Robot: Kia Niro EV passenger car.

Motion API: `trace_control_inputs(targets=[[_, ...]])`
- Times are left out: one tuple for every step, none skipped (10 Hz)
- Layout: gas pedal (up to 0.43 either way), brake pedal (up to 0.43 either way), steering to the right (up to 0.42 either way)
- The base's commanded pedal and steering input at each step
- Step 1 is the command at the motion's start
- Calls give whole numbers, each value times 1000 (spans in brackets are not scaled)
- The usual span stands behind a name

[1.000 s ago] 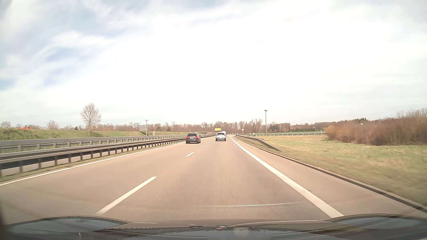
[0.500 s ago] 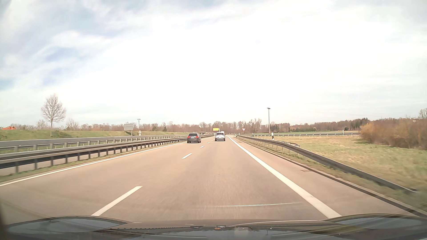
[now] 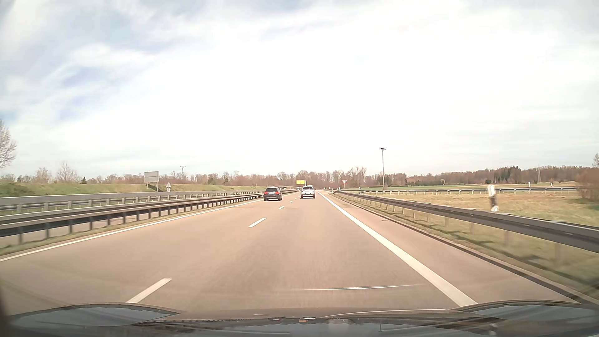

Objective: Follow the waypoints while adhering to traffic rules and regulations

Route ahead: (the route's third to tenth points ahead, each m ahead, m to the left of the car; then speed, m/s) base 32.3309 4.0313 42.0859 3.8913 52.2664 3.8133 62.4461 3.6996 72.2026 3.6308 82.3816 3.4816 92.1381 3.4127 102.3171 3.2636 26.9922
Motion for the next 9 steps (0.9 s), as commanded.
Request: trace_control_inputs(targets=[[228, 0, 3], [228, 0, 3], [228, 0, 3], [228, 0, 3], [228, 0, 3], [228, 0, 2], [228, 0, 2], [228, 0, 1], [228, 0, 1]])
